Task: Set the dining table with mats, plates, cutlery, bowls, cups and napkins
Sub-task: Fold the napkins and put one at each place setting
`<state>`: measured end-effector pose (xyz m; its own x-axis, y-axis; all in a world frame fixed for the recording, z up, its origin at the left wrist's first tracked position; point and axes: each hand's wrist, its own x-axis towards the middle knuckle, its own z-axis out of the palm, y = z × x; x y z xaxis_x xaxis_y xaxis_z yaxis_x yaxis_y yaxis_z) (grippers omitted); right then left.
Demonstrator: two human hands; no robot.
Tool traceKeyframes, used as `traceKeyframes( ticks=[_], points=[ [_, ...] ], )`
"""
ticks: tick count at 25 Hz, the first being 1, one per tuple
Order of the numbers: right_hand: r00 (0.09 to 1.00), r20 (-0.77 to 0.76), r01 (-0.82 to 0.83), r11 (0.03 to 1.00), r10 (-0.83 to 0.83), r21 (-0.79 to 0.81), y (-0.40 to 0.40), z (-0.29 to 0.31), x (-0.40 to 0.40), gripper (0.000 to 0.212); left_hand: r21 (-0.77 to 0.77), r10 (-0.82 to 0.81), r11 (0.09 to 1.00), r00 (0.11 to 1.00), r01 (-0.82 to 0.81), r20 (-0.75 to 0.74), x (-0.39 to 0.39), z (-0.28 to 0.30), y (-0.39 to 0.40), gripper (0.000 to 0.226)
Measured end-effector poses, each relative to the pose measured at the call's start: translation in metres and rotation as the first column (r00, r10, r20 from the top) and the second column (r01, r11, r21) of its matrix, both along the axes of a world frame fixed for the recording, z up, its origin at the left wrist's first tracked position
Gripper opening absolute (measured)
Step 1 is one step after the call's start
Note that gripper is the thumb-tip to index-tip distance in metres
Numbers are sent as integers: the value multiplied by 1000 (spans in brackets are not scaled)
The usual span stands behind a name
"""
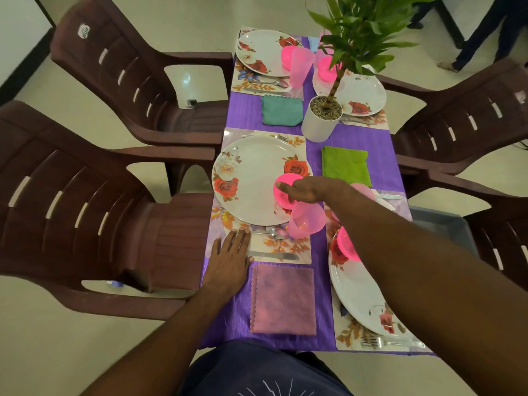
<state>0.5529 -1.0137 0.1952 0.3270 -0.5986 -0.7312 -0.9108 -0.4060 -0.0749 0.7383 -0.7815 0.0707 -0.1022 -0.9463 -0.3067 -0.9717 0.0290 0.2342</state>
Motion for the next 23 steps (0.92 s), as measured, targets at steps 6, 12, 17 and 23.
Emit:
traceKeyframes(
  ticks=[6,12,17,23],
  points=[
    [800,599,383,789,-24,-480,51,34,-5,46,7,-4,1000,1000,4,25,1,1,0,66],
    [640,762,647,464,99,-605,211,-4,-33,28,-126,-42,991,996,32,-82,13,-1,8,64],
    [835,550,418,693,-39,-587,285,-59,-57,46,-196,-179,968,977,153,-120,19,-4,23,60],
    [938,302,279,892,-173,-355,314,-90,-55,72,-142,-170,977,982,157,-84,21,-9,37,60]
  ],
)
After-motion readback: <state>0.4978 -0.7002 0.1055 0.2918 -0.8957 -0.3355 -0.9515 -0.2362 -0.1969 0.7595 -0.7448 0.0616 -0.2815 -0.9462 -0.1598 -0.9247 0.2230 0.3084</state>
